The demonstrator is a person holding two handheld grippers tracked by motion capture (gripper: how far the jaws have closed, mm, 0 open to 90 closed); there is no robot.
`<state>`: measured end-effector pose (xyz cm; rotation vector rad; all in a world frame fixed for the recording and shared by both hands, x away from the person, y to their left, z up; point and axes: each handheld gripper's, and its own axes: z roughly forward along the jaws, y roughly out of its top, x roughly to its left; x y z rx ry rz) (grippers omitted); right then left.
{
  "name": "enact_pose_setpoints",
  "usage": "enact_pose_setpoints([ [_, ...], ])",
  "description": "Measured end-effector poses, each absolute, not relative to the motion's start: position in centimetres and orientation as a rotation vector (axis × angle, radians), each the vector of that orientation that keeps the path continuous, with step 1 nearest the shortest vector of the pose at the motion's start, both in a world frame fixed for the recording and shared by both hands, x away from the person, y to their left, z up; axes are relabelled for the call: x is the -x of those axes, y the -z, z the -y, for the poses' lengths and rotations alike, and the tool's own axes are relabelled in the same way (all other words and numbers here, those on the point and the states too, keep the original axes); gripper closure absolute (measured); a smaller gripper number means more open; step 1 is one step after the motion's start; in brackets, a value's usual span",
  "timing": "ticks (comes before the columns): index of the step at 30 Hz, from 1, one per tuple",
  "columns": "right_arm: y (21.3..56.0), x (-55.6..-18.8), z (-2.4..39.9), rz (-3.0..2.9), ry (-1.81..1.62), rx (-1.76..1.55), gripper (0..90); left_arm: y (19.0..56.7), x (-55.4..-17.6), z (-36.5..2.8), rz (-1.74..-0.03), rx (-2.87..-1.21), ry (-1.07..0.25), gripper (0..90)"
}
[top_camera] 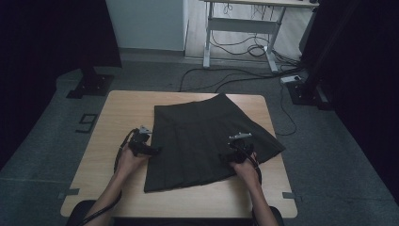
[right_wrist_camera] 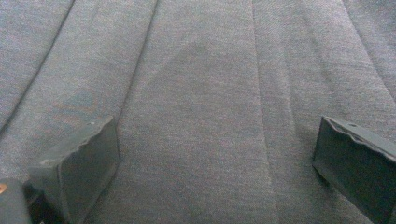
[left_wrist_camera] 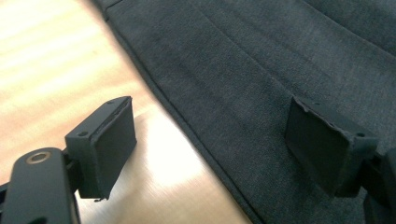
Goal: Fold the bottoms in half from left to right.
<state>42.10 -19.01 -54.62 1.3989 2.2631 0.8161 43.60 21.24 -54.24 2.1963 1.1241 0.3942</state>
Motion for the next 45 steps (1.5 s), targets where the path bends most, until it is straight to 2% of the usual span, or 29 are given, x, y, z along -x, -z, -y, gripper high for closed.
enact_pose_setpoints([
  [13, 54.6, -37.6, 20.3, -2.301, -0.827, -1.356, 0.3, 54.2, -37.7, -20.3, -1.07, -2.223, -0.366, 16.0],
  [24, 54.9, -34.8, 21.1, -2.294, -0.862, -1.331, 0.3, 54.3, -35.1, -20.2, -1.03, -2.23, -0.357, 15.8],
  [30, 54.9, -34.8, 21.2, -2.291, -0.867, -1.33, 0.2, 54.1, -35.9, -20.5, -1.009, -2.244, -0.311, 13.5],
  [35, 54.9, -34.8, 21.2, -2.291, -0.872, -1.327, 0.2, 52.9, -37.5, -21.2, -1.029, -2.196, -0.325, 9.6],
  [36, 54.9, -34.8, 21.2, -2.291, -0.872, -1.326, 0.2, 52.5, -38.1, -21.4, -1.036, -2.191, -0.33, 4.3],
  [40, 54.9, -34.8, 21.3, -2.29, -0.877, -1.324, 0.1, 51.8, -40.2, -21.8, -1.069, -2.197, -0.355, 0.0],
  [45, 55.0, -34.7, 21.3, -2.285, -0.884, -1.322, 0.0, 51.1, -43.6, -21.9, -1.111, -2.157, -0.386, 0.0],
])
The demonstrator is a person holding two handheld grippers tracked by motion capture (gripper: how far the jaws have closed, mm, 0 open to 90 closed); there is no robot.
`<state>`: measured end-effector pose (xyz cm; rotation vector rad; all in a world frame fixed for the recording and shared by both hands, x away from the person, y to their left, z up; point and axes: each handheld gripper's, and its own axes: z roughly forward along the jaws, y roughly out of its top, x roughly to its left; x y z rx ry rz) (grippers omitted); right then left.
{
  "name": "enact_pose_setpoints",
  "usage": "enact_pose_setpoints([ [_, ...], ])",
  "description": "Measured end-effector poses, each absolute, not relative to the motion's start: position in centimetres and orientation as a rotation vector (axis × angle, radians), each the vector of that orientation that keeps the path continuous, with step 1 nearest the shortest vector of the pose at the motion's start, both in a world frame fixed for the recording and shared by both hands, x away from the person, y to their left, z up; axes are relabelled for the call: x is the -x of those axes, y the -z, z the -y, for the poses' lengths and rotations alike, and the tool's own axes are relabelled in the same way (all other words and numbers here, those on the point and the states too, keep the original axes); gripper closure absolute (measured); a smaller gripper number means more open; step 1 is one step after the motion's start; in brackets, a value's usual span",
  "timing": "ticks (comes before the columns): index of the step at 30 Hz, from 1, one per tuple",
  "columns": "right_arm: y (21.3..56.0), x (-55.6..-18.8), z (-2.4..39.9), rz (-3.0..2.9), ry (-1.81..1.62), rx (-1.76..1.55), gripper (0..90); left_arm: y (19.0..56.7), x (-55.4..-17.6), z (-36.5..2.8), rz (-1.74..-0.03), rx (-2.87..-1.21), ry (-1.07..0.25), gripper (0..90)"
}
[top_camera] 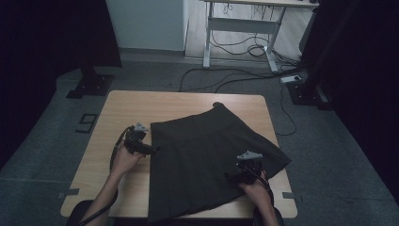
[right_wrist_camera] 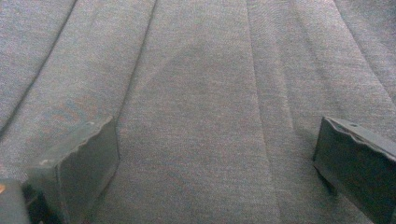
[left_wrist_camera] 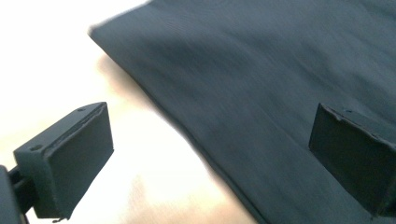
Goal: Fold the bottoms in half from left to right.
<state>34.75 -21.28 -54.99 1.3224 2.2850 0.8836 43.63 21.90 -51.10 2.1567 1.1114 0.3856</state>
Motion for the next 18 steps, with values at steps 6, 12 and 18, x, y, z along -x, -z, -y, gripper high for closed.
enact_pose_setpoints([
  [6, 55.0, -34.8, 21.3, -2.286, -0.886, -1.32, 0.0, 51.1, -47.5, -22.0, -1.161, -2.098, -0.424, 0.0],
  [12, 55.0, -34.8, 21.3, -2.286, -0.888, -1.317, 0.0, 51.9, -49.6, -21.6, -1.212, -2.082, -0.469, 0.0],
  [18, 55.0, -34.8, 21.3, -2.285, -0.891, -1.313, 0.0, 54.3, -50.9, -21.5, -1.282, -2.129, -0.473, 0.0],
])
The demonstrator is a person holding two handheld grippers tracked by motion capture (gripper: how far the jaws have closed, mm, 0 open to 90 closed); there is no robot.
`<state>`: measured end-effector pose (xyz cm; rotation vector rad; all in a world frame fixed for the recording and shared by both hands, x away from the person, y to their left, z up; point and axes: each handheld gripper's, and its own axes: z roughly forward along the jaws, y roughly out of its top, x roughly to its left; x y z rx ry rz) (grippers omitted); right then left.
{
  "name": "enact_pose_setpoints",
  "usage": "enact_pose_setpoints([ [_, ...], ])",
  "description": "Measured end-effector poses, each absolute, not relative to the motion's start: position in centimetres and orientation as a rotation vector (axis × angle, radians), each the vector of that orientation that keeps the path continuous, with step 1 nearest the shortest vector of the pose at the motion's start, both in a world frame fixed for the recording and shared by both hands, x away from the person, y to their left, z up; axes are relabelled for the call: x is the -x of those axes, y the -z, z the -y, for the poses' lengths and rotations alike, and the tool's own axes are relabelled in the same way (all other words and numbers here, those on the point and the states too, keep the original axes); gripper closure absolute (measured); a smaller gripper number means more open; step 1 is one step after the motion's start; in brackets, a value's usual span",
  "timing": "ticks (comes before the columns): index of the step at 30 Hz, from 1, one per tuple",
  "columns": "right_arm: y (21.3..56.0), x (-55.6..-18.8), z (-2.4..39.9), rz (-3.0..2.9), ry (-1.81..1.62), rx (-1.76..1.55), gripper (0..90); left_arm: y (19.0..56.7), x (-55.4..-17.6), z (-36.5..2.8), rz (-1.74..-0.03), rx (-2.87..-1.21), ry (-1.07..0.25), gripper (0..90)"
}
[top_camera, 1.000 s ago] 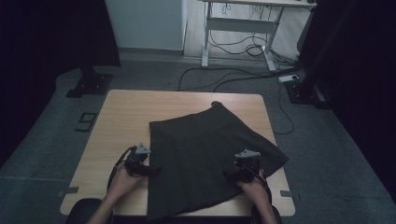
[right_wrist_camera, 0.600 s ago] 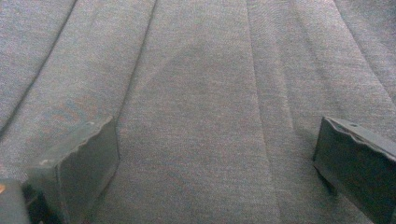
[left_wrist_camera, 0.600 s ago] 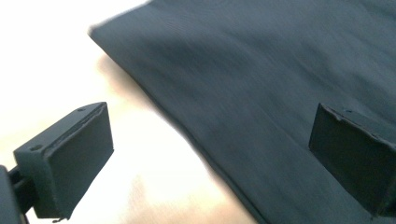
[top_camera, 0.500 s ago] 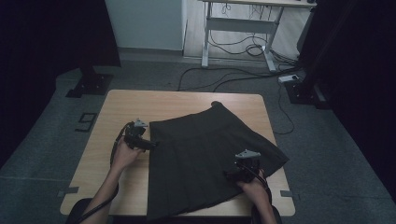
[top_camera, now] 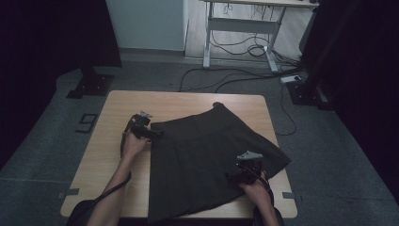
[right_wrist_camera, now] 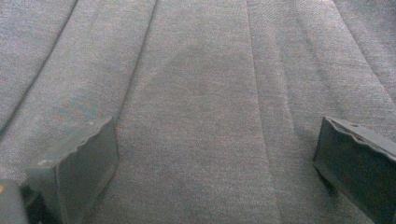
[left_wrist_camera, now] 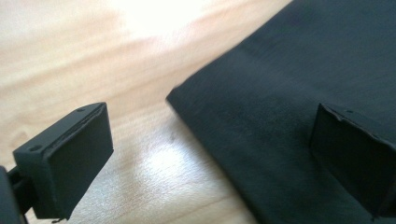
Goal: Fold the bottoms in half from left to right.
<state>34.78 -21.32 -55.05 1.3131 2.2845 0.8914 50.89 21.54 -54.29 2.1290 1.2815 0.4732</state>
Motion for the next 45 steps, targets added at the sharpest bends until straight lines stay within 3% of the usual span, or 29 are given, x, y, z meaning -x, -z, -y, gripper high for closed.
enact_pose_setpoints([
  [19, 53.5, -34.3, 20.5, -2.324, -0.958, -1.273, 0.0, 54.8, -50.8, -21.8, -1.291, -2.108, -0.464, 0.0],
  [33, 51.6, -30.4, 9.1, -2.657, -1.144, -0.803, 0.0, 54.8, -50.9, -21.8, -1.298, -2.104, -0.467, 0.0],
  [45, 51.9, -27.4, 2.8, -2.832, -1.135, -0.514, 0.0, 54.8, -51.1, -21.9, -1.301, -2.104, -0.468, 0.0],
])
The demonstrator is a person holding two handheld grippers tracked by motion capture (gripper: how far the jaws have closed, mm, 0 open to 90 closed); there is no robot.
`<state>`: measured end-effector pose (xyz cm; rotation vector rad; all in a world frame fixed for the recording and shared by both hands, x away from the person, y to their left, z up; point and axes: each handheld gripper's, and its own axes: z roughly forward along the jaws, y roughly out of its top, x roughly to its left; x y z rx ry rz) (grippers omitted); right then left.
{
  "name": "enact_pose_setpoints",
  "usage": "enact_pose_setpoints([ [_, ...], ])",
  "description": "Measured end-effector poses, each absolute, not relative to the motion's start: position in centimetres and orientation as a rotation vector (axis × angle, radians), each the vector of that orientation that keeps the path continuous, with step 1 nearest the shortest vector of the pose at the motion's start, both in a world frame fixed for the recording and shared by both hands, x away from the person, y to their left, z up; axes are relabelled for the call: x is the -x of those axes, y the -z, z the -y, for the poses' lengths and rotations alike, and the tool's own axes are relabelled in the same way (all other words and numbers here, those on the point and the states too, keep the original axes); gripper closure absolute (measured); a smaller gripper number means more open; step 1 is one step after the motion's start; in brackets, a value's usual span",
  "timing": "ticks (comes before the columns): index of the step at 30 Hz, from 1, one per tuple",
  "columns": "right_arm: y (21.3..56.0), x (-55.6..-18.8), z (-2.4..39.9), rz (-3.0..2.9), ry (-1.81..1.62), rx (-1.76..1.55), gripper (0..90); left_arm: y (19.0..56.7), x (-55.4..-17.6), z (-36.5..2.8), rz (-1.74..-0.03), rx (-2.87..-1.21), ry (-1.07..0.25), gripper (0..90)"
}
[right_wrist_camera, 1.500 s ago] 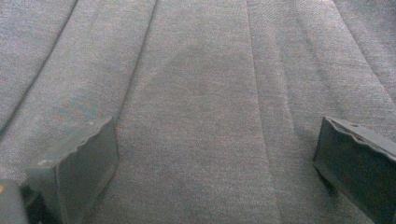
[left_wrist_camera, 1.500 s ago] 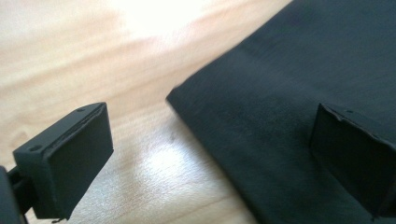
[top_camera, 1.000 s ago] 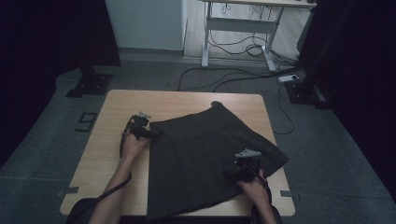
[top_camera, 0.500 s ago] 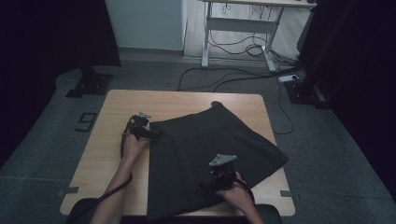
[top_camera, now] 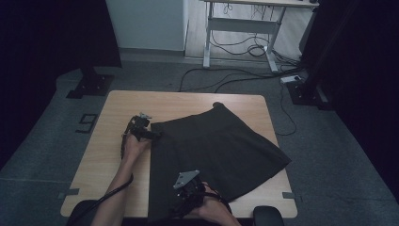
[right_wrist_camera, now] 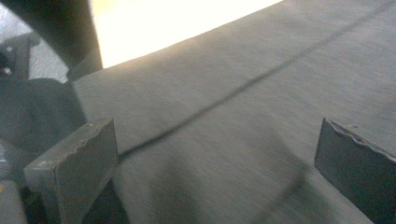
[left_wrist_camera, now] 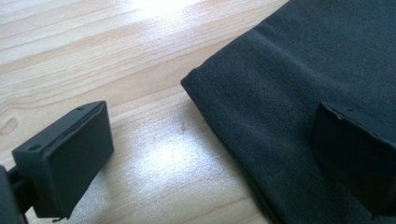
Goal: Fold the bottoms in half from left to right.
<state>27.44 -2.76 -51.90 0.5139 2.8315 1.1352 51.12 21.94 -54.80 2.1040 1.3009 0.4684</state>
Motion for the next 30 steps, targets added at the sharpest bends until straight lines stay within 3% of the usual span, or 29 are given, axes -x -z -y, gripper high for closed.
enact_pose_setpoints([
  [19, 54.1, -26.9, 0.5, -2.87, -0.924, -0.354, 1.2, 54.8, -51.9, -22.1, -1.325, -2.091, -0.479, 0.0],
  [22, 53.9, -26.8, 0.5, -2.883, -0.926, -0.341, 8.5, 54.8, -51.9, -22.1, -1.326, -2.09, -0.481, 0.0],
  [25, 53.5, -26.8, 0.5, -2.885, -0.93, -0.321, 22.7, 54.7, -51.7, -22.0, -1.311, -2.084, -0.485, 3.2],
  [26, 53.4, -26.8, 0.5, -2.881, -0.928, -0.331, 28.1, 54.7, -51.6, -21.9, -1.304, -2.076, -0.486, 6.0],
  [27, 53.2, -27.0, 0.6, -2.869, -0.941, -0.335, 45.4, 54.7, -51.5, -21.8, -1.299, -2.072, -0.489, 13.3],
  [28, 53.2, -27.0, 0.6, -2.869, -0.941, -0.335, 45.4, 54.7, -51.3, -21.6, -1.286, -2.067, -0.49, 13.3],
  [30, 53.1, -27.4, 0.7, -2.874, -0.957, -0.331, 57.4, 54.6, -50.9, -21.1, -1.26, -2.053, -0.488, 26.8],
])
